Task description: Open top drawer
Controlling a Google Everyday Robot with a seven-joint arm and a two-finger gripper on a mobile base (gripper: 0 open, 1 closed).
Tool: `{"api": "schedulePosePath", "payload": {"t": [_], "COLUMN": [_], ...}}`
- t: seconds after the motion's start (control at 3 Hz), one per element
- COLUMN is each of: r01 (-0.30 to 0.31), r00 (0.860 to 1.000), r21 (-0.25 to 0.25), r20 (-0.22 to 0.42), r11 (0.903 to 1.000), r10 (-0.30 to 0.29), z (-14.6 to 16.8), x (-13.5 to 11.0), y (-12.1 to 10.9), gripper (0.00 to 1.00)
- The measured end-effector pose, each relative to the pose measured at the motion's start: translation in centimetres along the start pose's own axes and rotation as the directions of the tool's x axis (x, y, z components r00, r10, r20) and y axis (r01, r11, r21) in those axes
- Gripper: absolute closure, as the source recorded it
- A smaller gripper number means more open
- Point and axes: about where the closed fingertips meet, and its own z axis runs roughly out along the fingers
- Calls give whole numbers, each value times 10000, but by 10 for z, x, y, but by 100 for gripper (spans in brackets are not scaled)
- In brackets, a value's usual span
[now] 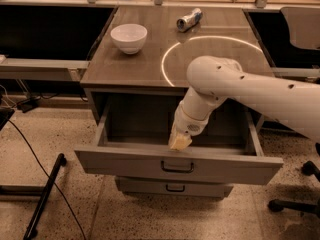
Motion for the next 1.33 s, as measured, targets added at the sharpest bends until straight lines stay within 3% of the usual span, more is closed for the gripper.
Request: {"api": "schedulePosePath", "payload": {"t": [0.33,0.67,1.0,1.33], "r01": [-261,-219,220,890], "r00": [9996,9997,9998,9956], "r21": [-128,-360,-1122,-1917], "r20": [-96,-129,-7,451], "r11": [9996,9991,9934,9774], "r10": [260,215,-222,-818], "z": [19,36,47,35], "x": [5,5,8,14], "y": [-13,-12,17,60], "gripper": [100,100,100,100]}}
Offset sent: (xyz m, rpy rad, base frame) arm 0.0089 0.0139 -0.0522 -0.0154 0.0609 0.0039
